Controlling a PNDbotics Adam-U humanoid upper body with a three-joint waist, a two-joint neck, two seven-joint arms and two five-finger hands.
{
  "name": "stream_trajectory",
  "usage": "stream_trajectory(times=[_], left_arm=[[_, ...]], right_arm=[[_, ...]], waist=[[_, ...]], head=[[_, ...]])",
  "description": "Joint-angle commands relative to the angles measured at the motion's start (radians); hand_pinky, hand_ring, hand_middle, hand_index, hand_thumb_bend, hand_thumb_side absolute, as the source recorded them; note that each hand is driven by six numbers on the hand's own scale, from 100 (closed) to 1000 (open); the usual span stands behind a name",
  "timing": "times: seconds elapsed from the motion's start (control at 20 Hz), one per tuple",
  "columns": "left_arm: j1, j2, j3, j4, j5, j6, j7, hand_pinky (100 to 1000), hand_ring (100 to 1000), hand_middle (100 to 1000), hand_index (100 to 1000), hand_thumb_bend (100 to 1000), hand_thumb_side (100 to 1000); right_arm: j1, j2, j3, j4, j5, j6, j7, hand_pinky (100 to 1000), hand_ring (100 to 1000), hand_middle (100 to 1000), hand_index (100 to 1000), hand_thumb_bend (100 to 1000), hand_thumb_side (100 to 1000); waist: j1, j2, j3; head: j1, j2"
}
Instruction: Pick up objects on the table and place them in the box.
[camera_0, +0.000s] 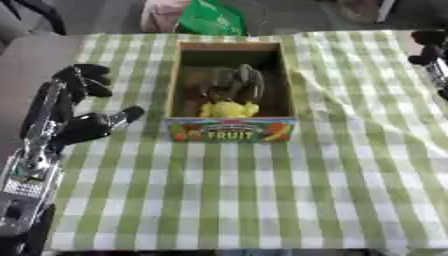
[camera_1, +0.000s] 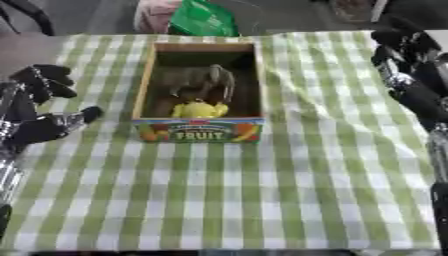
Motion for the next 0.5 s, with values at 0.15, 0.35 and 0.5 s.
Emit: stream_trajectory(times=[0.15, 0.35, 0.5], left_arm=[[-0.004, 0.007, 0.012, -0.023, 0.005, -0.001, 0.011, 661, 531, 530, 681, 821, 142], [-0.002, 0.005, 0.013, -0.024, 0.003, 0.0, 0.014, 660, 530, 529, 680, 821, 142], [-0.003, 0.006, 0.013, -0.024, 0.001, -0.001, 0.017, 661, 531, 530, 679, 821, 141]], right_arm=[[-0.007, -0.008, -0.002, -0.023, 0.007, -0.003, 0.007, 831, 945, 800, 957, 100, 440], [-0.006, -0.006, -0.001, -0.022, 0.011, -0.004, 0.011, 831, 945, 797, 953, 100, 432], [-0.007, -0.006, 0.0, -0.023, 0.019, -0.006, 0.014, 830, 944, 791, 946, 100, 401]], waist=[[-0.004, -0.012, 0.004], [-0.006, -0.01, 0.006], [-0.006, -0.007, 0.007]], head=[[0.009, -0.005], [0.018, -0.008], [0.017, -0.011]])
